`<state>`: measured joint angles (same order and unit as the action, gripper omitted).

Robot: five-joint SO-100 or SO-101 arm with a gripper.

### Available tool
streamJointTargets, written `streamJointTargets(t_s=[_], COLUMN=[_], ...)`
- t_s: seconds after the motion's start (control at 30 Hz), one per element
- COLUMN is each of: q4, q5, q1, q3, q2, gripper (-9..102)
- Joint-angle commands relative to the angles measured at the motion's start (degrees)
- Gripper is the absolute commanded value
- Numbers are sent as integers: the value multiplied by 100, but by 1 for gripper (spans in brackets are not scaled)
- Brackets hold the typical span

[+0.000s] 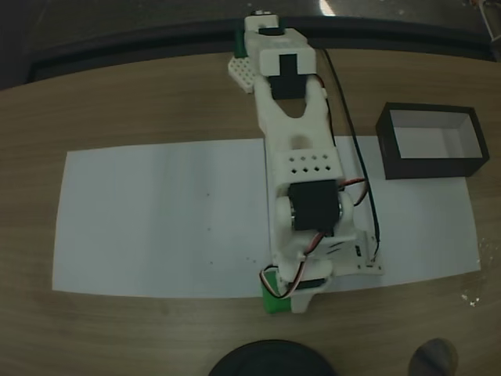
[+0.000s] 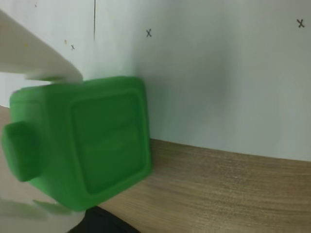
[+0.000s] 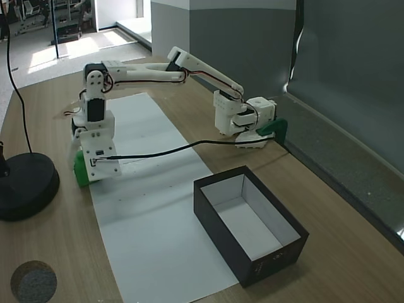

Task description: Grab a green square and put it in the box.

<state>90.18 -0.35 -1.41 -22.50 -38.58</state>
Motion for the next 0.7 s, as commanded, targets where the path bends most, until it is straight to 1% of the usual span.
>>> streamJointTargets(t_s=[0.0,0.13,0.2,0.3,0.4,0.47,0.53,0.67], q4=[0,114,378,905,940,940,932,923], q5=[35,9,-193,-466,-642,-773,-817,-817], q1=[9,-53,-132,-448,-940,-1424,-2074,-3498], q3=[290,562,967,1802,1995,1837,1362,-88], q2=[-202,-413,-703,-1406,-2496,-3278,-4069,-5414], gripper=[12,12,12,12,13,13,13,13])
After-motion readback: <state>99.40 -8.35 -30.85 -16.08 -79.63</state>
